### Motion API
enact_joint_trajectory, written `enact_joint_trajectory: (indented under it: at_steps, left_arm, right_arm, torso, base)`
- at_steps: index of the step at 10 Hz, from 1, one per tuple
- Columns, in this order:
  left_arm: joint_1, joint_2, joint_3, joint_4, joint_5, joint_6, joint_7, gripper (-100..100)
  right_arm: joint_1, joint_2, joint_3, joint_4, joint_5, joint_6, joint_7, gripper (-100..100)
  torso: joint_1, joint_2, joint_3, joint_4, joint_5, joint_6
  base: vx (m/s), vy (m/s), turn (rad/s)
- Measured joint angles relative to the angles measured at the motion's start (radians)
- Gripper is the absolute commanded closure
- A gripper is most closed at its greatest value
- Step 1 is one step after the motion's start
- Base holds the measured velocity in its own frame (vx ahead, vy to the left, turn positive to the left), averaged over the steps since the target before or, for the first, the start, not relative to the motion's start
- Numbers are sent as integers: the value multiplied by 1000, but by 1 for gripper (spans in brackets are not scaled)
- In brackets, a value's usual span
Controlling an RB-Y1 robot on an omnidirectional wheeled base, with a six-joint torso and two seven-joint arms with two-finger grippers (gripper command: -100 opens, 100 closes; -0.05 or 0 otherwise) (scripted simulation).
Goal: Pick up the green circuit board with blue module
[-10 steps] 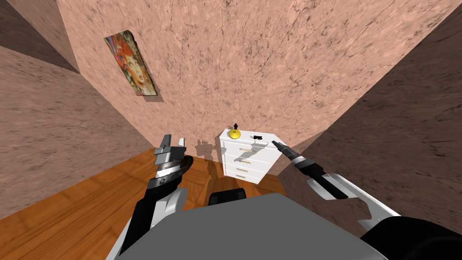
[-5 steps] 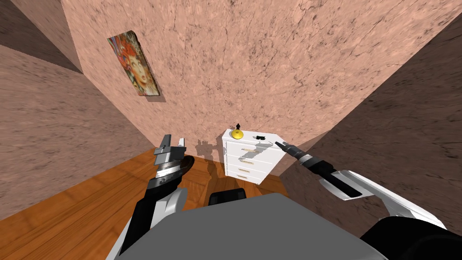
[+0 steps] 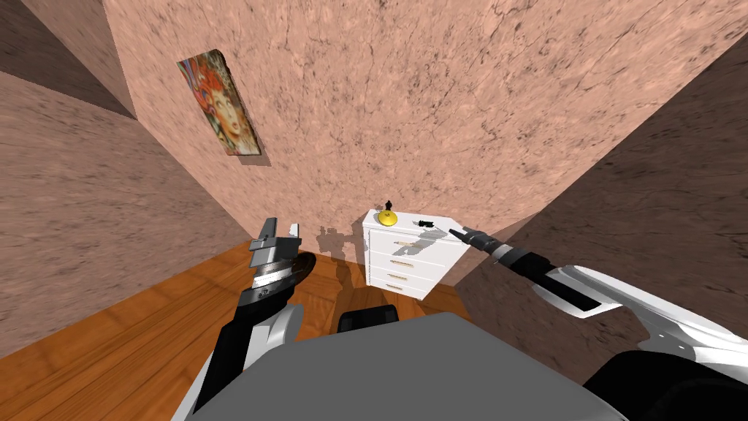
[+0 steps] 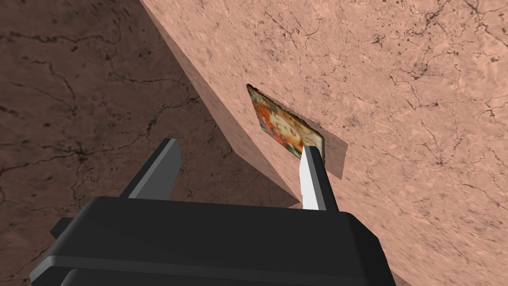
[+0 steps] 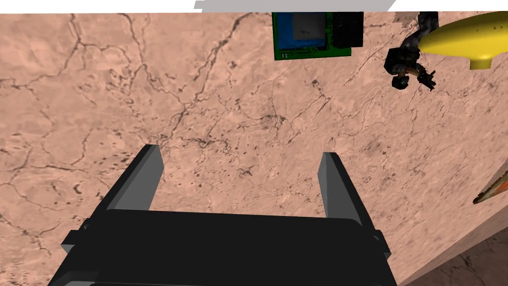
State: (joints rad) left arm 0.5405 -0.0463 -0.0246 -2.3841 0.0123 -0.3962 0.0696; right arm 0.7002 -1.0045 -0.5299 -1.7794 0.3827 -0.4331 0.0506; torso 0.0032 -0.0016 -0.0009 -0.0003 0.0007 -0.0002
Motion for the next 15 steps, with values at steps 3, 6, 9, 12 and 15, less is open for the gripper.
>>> enact_joint_trajectory:
  at_steps: [3,6,9,12,15]
  left_arm:
    - [0,0,0,0,0,0,0,0]
    - [0,0,0,0,0,0,0,0]
    - [0,0,0,0,0,0,0,0]
    - [0,0,0,0,0,0,0,0]
    - [0,0,0,0,0,0,0,0]
  right_arm:
    - [28,-92,-31,66,42,-25,15,-100]
    - [45,-172,-47,109,69,-44,27,-100]
    - [65,-258,-63,164,103,-73,44,-100]
    - [79,-337,-68,198,129,-87,53,-100]
    - [101,-428,-74,263,168,-124,72,-100]
  torso:
    - [2,0,0,0,0,0]
    - [-1,0,0,0,0,0]
    - [2,-1,0,0,0,0]
    - [0,-1,-1,0,0,0]
    - [1,-1,-1,0,0,0]
  base:
    - [25,68,-5]
    - [25,37,-4]
    - [26,59,-6]
    - [37,57,-11]
    - [35,61,-17]
